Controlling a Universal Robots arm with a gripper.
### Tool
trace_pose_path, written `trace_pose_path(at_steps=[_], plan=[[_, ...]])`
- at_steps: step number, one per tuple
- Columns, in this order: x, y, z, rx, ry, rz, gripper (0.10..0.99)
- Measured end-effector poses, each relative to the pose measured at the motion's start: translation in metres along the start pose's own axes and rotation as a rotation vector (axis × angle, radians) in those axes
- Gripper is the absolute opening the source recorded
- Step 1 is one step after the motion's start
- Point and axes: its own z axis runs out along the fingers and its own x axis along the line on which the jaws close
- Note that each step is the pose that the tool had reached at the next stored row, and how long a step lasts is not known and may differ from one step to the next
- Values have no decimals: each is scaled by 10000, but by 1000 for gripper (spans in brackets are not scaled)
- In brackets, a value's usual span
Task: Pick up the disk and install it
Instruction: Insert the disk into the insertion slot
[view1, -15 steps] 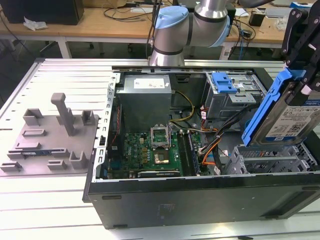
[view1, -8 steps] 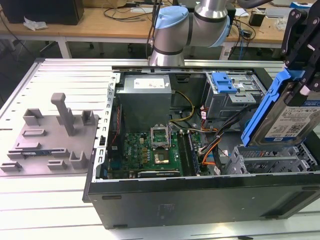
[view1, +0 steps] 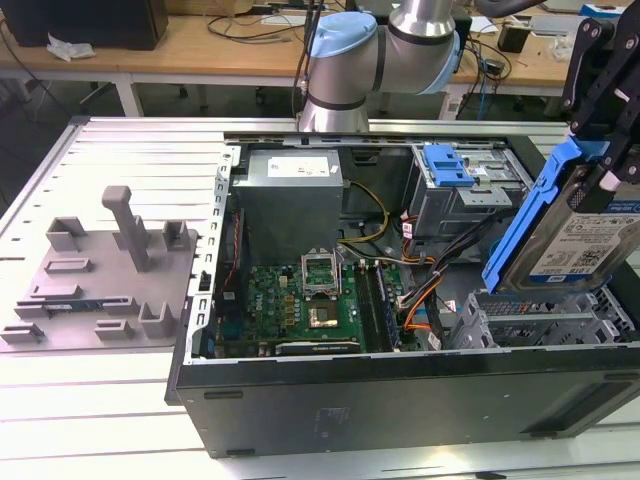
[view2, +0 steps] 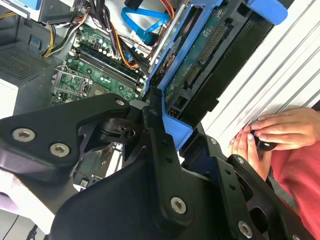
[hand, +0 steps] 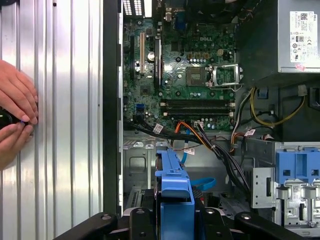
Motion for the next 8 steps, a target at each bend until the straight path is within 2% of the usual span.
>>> trace_pose_path(at_steps=[8], plan=[[12,0,20,-3,1,-134,365]])
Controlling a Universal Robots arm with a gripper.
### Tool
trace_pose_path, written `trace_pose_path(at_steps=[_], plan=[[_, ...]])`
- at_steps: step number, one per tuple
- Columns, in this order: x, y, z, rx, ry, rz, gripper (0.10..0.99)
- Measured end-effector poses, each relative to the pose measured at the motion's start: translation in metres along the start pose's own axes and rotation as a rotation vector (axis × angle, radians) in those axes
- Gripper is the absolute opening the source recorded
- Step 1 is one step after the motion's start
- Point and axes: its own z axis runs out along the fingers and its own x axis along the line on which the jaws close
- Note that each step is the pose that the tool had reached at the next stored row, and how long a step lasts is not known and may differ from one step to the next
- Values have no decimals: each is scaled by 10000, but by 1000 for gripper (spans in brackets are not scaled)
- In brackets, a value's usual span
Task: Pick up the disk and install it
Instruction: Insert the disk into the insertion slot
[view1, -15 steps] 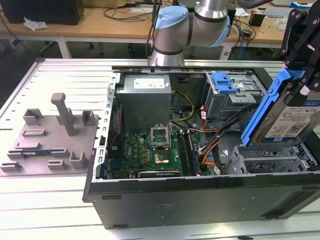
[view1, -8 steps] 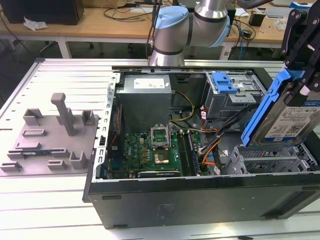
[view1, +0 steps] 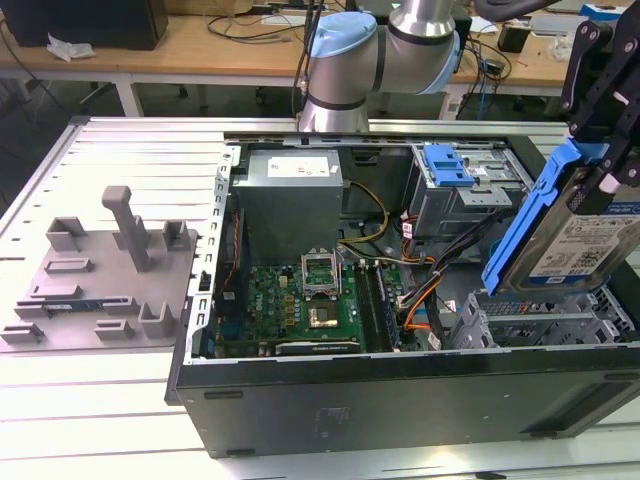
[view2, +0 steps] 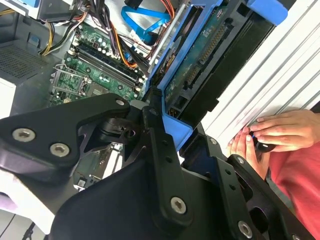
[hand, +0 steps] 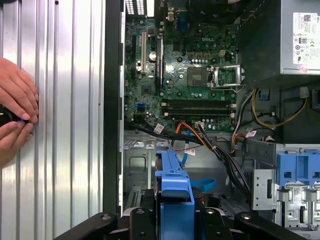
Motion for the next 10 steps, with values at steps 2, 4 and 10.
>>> trace_pose_path(at_steps=[2,4,10], plan=[[7,0,7,0,4,0,365],[9,0,14,0,3,0,365],[11,-1,35,0,1,0,365]])
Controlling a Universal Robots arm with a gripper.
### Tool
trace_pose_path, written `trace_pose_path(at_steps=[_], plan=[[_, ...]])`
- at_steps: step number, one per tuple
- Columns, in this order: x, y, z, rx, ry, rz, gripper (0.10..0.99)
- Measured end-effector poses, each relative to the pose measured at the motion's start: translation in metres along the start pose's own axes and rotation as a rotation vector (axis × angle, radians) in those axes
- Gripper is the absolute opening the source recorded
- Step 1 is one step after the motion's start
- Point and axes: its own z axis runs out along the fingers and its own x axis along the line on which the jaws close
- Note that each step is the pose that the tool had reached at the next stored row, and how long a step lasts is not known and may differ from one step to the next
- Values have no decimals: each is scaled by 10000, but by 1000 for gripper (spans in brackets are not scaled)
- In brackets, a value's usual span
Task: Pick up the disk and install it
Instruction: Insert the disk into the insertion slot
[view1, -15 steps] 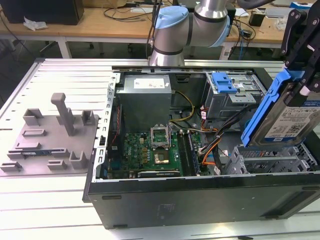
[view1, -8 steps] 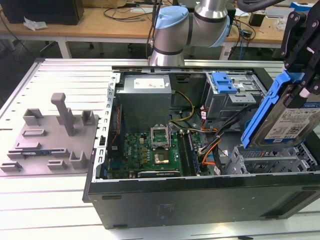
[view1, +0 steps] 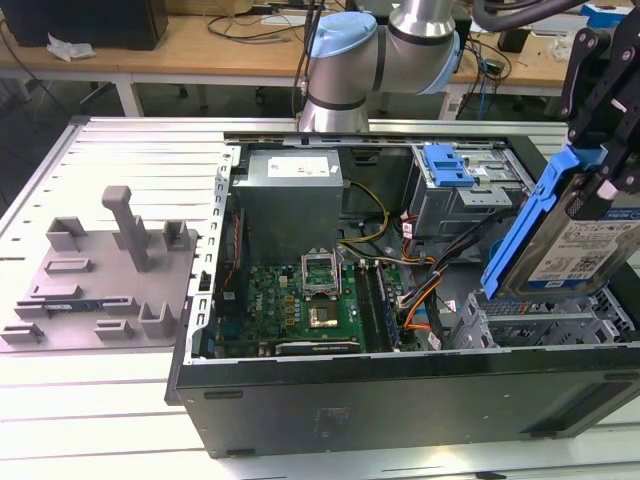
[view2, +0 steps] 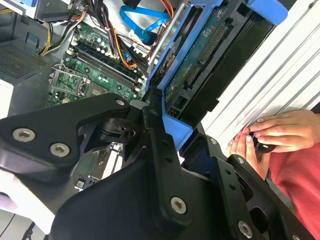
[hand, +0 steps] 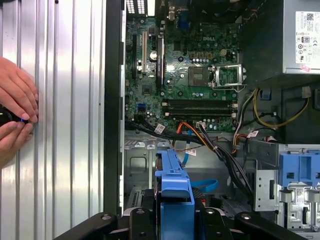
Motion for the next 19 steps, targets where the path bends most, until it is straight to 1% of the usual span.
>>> trace_pose_path(at_steps=[15,19], plan=[[1,-5,84,0,1,0,365],[3,-25,99,0,1,4,365]])
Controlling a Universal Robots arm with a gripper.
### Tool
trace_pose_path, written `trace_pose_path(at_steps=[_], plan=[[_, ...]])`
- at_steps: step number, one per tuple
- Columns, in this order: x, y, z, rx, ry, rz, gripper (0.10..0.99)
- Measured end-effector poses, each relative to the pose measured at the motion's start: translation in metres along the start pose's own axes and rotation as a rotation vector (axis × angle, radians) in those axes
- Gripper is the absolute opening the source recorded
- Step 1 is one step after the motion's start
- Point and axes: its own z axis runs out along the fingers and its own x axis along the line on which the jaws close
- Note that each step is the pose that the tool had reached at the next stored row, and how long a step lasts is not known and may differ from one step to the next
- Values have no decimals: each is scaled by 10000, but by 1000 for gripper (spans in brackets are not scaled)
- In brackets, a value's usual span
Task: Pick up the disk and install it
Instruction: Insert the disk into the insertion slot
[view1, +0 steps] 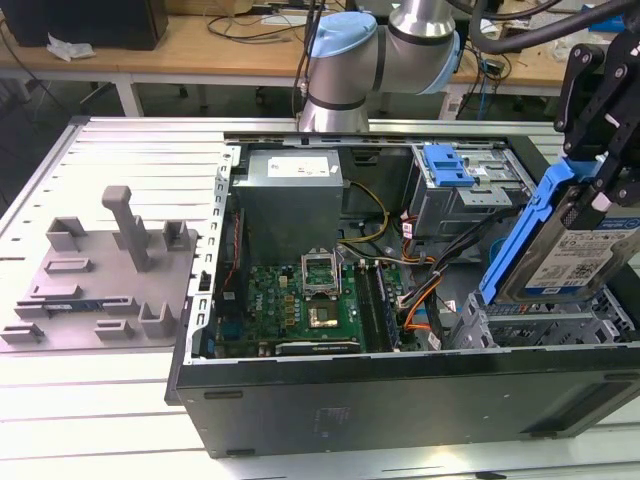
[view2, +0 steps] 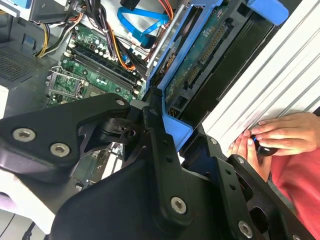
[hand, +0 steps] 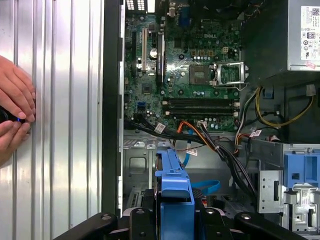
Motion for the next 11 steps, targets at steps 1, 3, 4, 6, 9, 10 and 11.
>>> trace_pose_path(at_steps=[1,3,4,6,9,10,11], plan=[[0,-5,6,0,-2,5,365],[1,-6,17,-1,-1,8,365],[1,-7,23,0,-2,7,365],[2,-7,46,0,0,7,365],[2,-7,64,0,0,8,365],[2,-7,69,0,-1,8,365],[2,-7,73,0,-1,8,365]])
